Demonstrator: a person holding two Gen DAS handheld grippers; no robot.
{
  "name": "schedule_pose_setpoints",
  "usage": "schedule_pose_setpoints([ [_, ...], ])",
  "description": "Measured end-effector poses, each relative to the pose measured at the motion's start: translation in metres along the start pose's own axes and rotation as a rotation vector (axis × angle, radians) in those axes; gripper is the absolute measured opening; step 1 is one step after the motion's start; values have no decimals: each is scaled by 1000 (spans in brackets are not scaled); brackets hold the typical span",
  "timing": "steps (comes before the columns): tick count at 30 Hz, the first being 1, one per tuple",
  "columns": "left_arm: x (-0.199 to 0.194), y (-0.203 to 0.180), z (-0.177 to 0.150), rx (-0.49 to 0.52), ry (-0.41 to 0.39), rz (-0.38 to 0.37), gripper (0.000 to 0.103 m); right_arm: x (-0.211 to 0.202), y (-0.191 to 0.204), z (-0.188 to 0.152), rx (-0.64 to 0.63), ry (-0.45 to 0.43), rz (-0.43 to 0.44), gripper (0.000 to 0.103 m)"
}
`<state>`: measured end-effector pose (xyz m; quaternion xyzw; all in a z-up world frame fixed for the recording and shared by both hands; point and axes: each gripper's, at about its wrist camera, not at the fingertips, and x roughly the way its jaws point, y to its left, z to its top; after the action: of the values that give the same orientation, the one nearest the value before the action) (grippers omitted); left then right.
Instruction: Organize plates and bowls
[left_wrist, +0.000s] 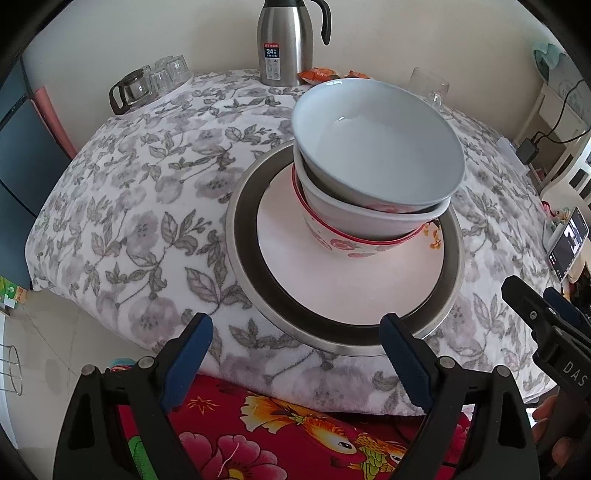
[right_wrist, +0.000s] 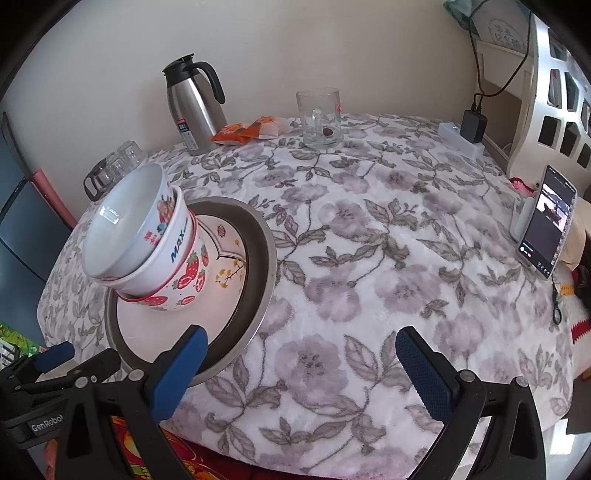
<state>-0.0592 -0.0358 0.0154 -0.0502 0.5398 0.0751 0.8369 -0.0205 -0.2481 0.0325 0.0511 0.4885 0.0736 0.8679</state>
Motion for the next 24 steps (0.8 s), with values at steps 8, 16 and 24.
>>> schedule_pose_setpoints([
  [8,1,0,0,-5,5,1,92,0,0,0,0,0,-1,103],
  [16,1,0,0,-7,6,4,92,1,1,0,0,1,-1,103],
  [24,2,2,0,-14,10,6,92,1,1,-1,-1,1,-1,103],
])
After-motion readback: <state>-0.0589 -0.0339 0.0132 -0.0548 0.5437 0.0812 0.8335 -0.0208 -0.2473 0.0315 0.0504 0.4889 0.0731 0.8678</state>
